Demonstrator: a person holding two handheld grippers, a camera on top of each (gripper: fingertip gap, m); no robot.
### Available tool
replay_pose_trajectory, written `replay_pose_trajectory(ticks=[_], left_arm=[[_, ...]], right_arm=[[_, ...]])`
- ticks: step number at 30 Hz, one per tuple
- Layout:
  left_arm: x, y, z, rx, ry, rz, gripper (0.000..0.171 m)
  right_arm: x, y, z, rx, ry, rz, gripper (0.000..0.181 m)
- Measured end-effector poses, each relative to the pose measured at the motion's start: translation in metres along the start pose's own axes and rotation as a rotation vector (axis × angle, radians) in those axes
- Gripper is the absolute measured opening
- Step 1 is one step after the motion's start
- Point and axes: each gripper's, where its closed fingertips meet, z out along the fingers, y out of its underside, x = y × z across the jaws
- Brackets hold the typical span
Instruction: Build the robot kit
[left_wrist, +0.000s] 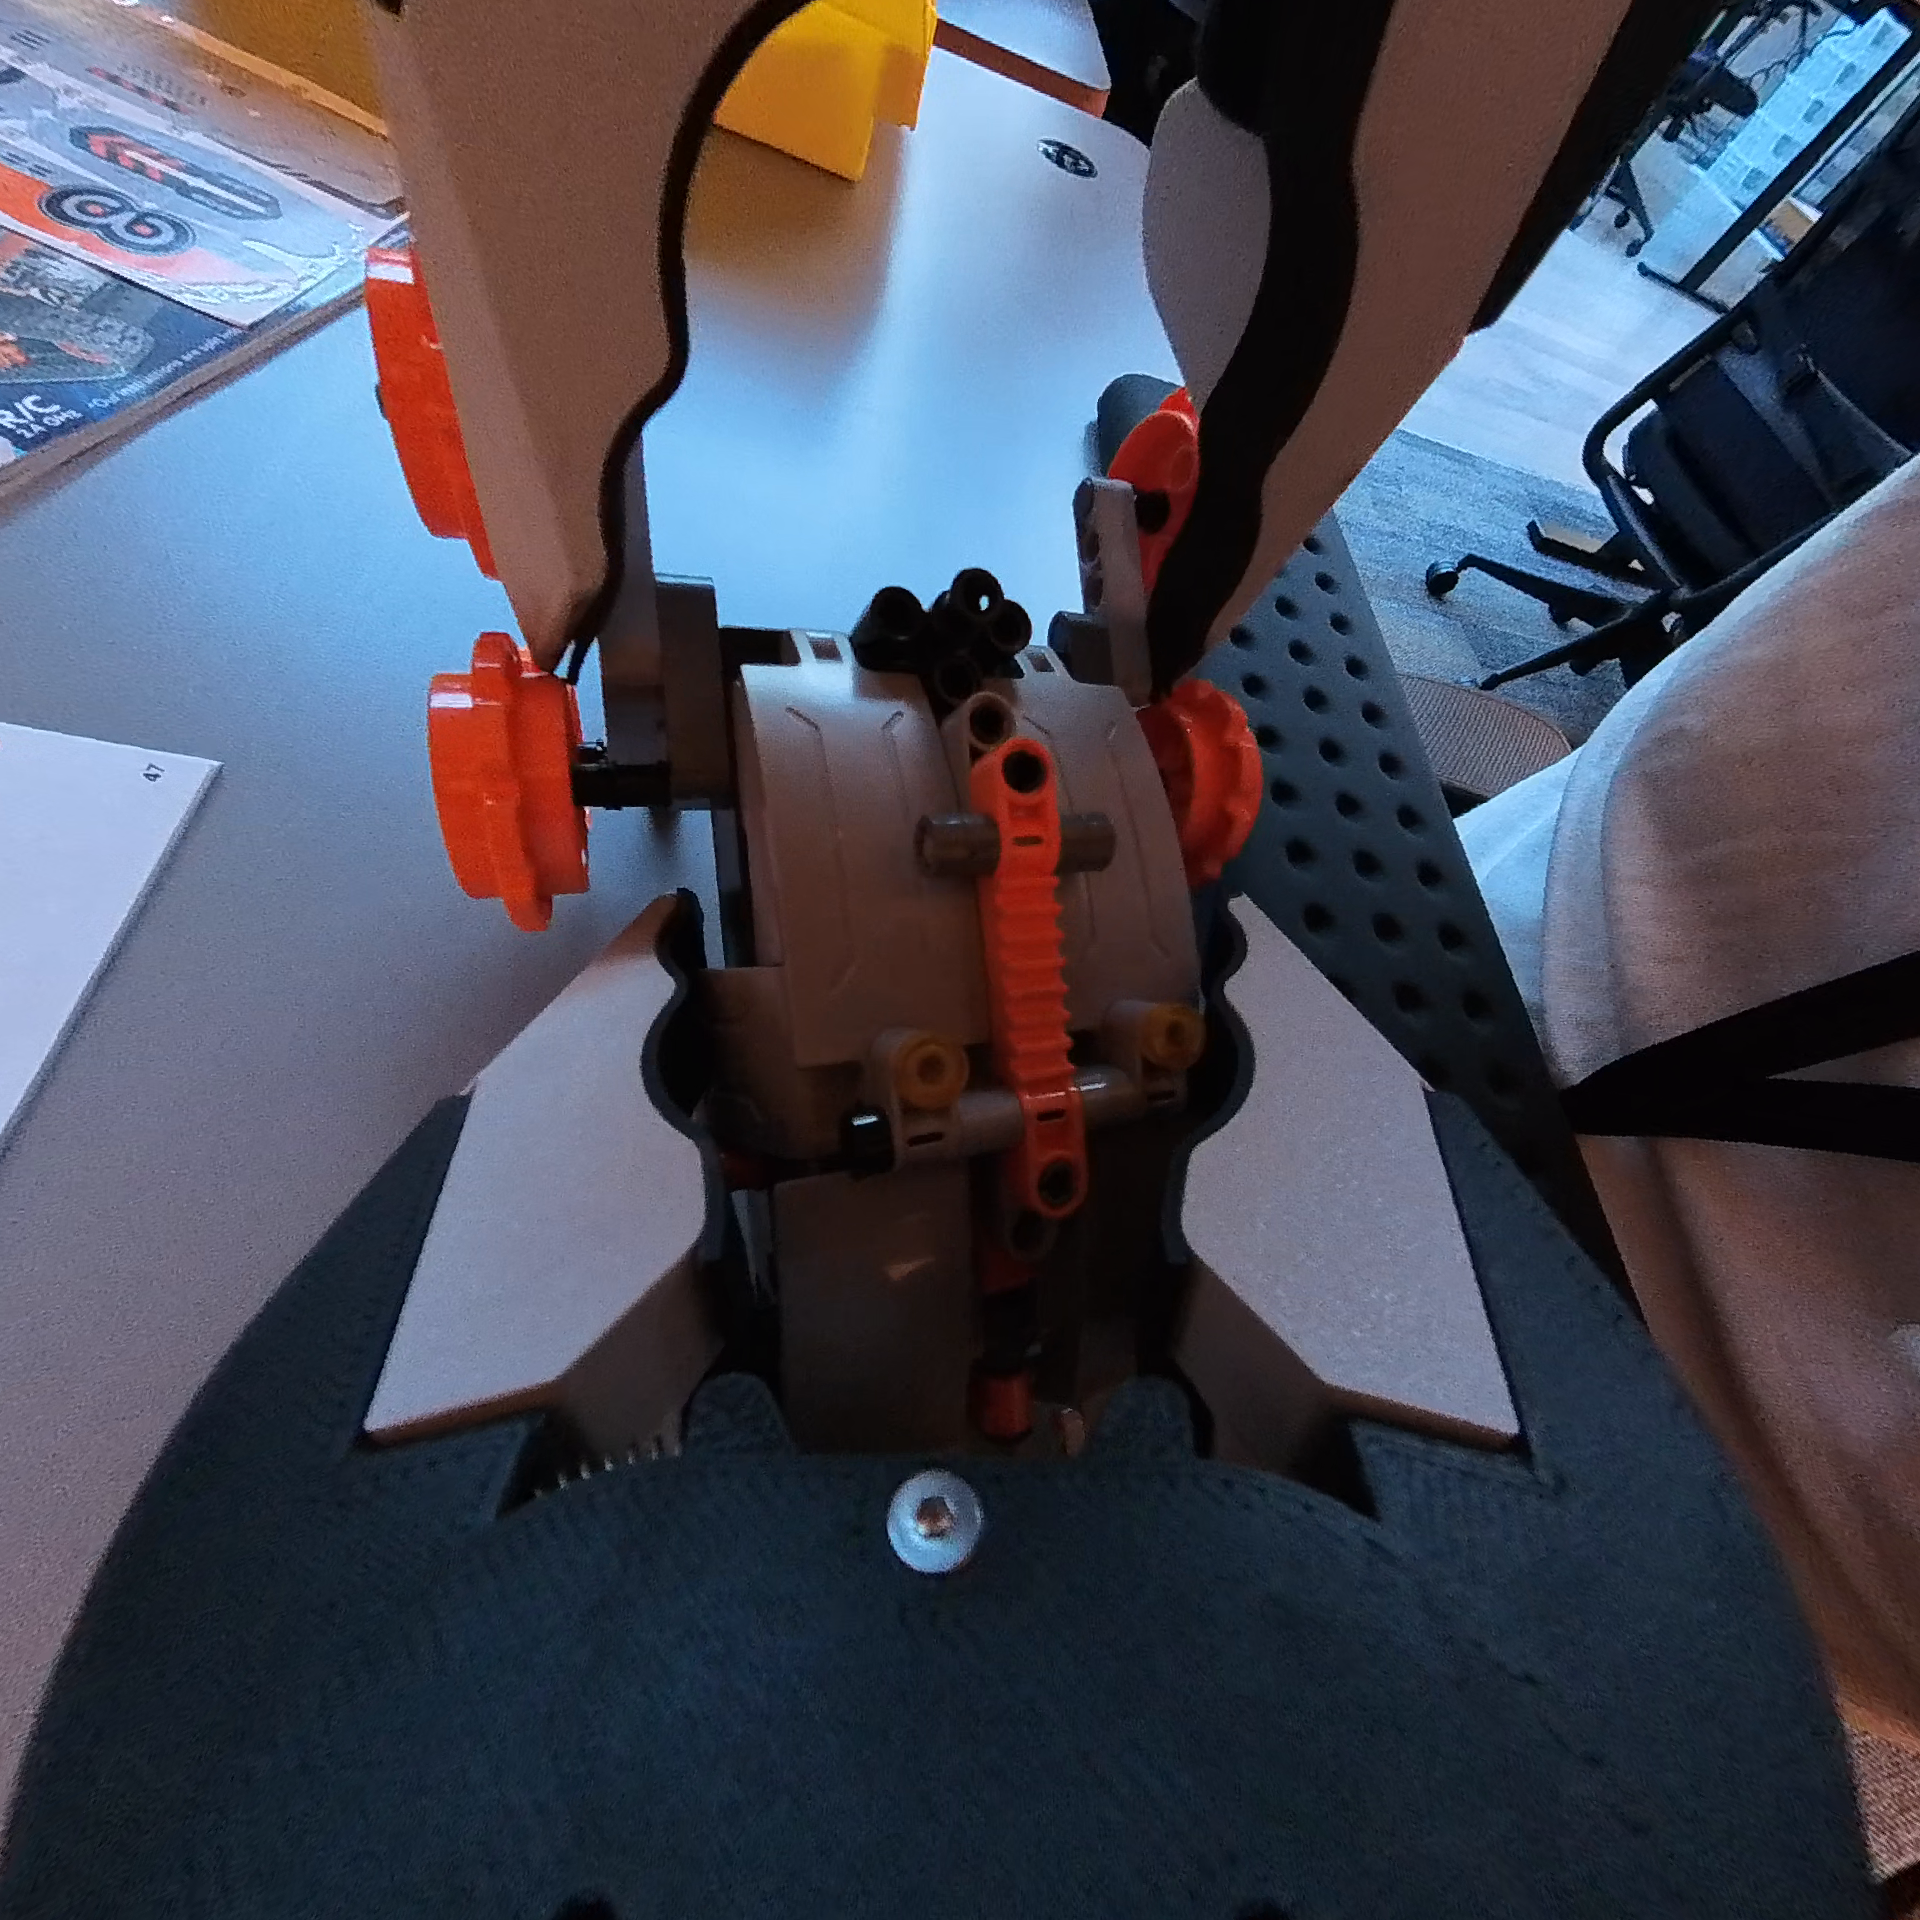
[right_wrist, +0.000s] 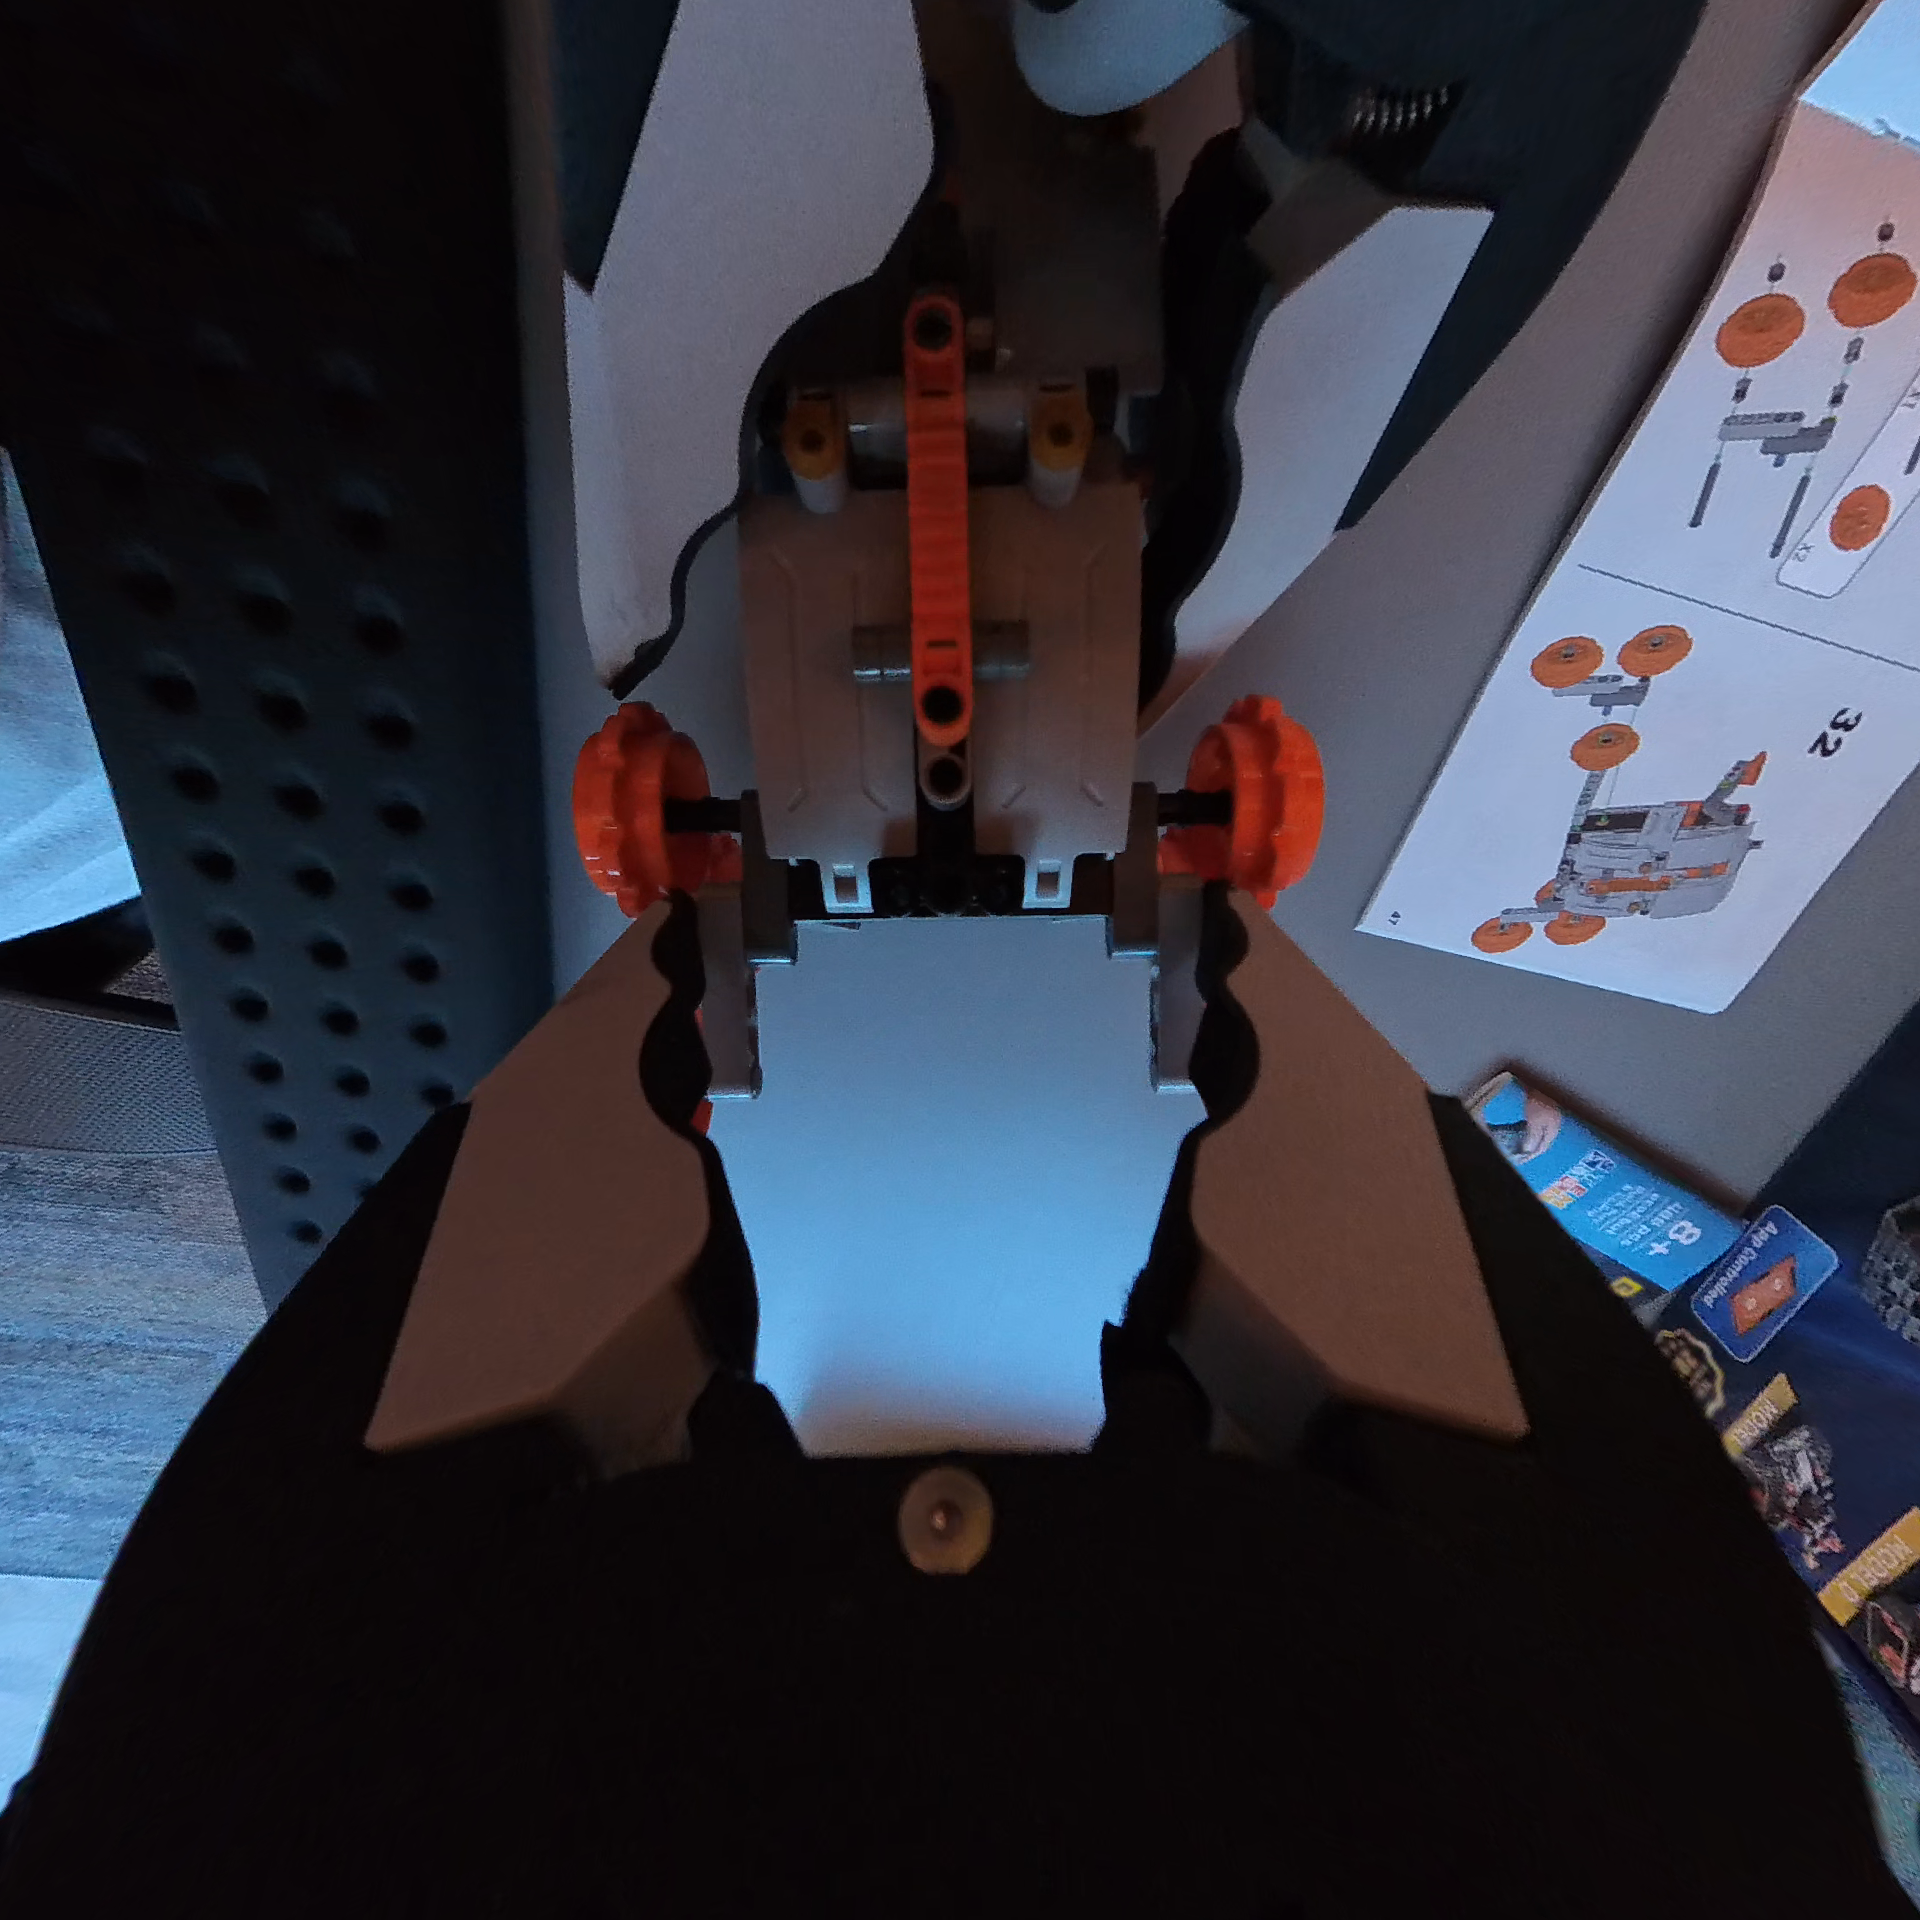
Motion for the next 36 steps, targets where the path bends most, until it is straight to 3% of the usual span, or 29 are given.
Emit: replay_pose_trajectory(ticks=[17,21,25,27,29,31,36], left_arm=[[0.000,0.002,0.003,-0.027,-0.011,0.000,0.094],[-0.003,0.001,0.002,-0.016,-0.040,-0.016,0.094],[-0.003,0.000,0.001,-0.002,-0.037,-0.026,0.095],[-0.003,0.000,0.001,0.003,-0.033,-0.030,0.095],[-0.003,-0.001,0.001,0.013,-0.025,-0.037,0.095],[-0.002,-0.001,0.001,0.017,-0.022,-0.039,0.095],[-0.002,-0.001,0.002,0.023,-0.026,-0.040,0.095]], right_arm=[[-0.001,0.001,0.000,0.001,-0.011,0.010,0.094],[0.003,0.002,-0.008,0.092,0.052,0.024,0.094],[-0.005,-0.020,-0.040,0.431,0.187,0.116,0.120],[-0.013,-0.019,-0.032,0.456,0.269,0.130,0.120],[-0.016,-0.008,-0.011,0.350,0.371,0.107,0.111],[-0.023,-0.008,0.000,0.334,0.382,0.081,0.079],[-0.023,-0.007,-0.001,0.380,0.341,0.120,0.075]])
